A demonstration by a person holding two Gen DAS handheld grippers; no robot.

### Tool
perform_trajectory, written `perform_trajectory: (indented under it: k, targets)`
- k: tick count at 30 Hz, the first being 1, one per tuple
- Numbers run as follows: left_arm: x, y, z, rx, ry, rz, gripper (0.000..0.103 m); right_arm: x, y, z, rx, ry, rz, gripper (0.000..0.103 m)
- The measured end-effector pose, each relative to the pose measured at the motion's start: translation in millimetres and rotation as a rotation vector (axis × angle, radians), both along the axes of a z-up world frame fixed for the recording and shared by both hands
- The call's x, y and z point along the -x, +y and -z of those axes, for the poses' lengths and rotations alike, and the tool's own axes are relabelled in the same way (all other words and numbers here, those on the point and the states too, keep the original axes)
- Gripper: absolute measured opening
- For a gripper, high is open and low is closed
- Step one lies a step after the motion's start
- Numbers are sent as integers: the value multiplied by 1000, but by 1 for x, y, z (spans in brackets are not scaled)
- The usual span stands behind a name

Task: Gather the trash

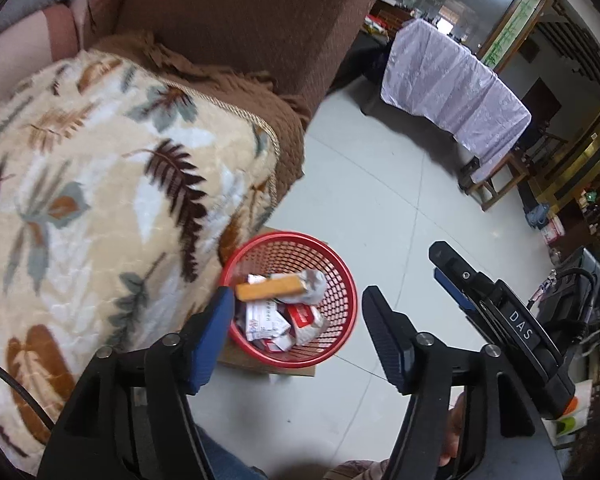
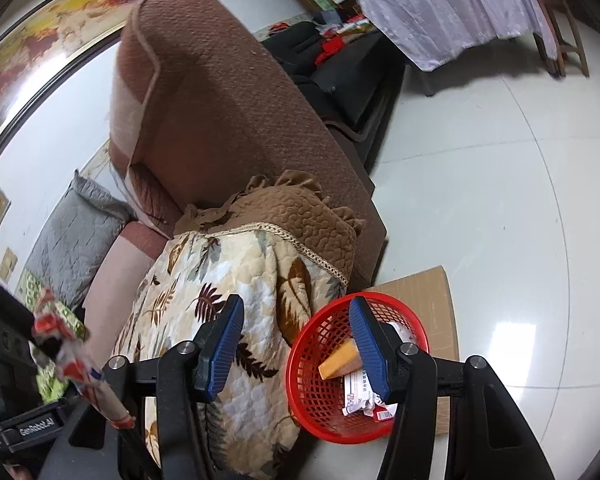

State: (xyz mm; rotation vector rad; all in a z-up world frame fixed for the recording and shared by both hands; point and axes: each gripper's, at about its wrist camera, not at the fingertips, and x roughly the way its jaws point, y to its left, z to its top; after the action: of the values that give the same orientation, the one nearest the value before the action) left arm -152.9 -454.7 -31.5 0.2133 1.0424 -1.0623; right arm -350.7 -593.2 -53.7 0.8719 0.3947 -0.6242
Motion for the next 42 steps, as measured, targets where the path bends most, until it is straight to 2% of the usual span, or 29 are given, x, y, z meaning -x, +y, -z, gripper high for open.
perform_trajectory:
  k: [2,6,15,20,26,42]
  targets:
    - [6,13,-8,4,-47,-13,71,0,11,-11,36,16,-13,66]
    - [16,42,-22,-1,-127,-43,72,-1,37,-31,107,59,-47,78]
    - [48,91,-52,7,-256,-106,74,12,82,-55,173,140,-104,82]
    - [63,106,-67,29,-300,-134,75,18,96,-65,199,152,-110,82]
    - [73,119,-81,51,-337,-154,78,19,106,-73,218,148,-123,83]
    - [75,123,-84,50,-328,-172,79,20,110,-76,227,152,-120,84]
